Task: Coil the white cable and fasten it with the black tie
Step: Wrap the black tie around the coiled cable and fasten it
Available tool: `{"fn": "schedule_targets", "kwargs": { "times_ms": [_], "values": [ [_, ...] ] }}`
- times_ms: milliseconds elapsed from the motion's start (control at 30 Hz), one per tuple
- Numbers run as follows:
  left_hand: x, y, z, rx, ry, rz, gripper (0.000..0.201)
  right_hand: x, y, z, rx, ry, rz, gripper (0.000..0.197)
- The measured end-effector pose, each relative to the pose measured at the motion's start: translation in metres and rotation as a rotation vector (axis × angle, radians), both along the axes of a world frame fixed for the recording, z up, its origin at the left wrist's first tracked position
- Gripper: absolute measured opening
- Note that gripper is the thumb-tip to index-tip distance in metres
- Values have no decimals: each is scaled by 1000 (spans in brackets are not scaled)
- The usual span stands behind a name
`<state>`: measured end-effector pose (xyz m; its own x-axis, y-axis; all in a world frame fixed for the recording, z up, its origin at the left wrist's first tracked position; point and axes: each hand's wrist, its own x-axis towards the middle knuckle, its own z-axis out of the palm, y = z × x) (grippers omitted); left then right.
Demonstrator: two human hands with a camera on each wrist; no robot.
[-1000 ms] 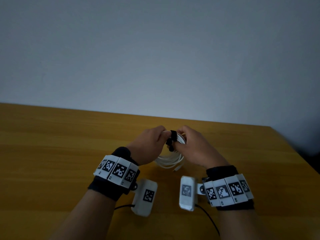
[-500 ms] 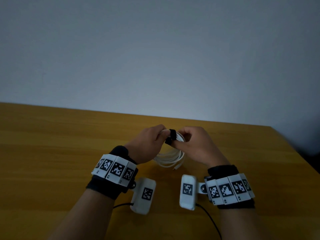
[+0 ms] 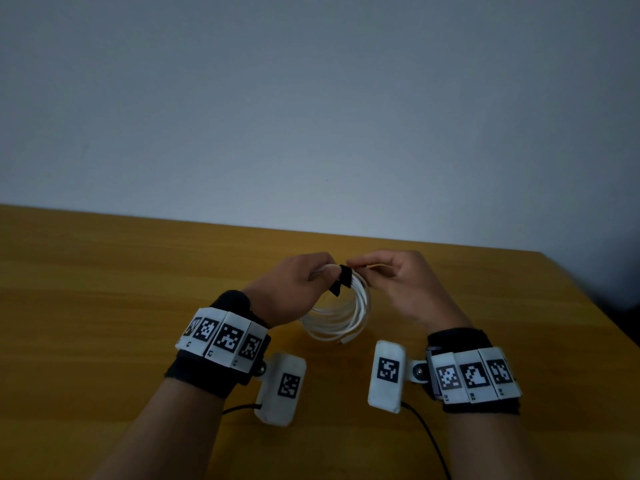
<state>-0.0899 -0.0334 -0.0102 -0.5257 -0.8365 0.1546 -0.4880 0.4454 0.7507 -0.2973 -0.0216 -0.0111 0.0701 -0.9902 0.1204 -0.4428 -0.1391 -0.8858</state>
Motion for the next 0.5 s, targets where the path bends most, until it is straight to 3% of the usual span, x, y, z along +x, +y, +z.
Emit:
{"fn": "schedule_targets", "kwargs": {
  "times_ms": [333,500],
  "values": [
    [-3,1,-2,2,-27,-55,26,5,-3,-2,-73,-151,-113,31],
    [-3,0,-2,-9,-31,-40,30,9,1,9,-141,-189,-86,30]
  ]
}}
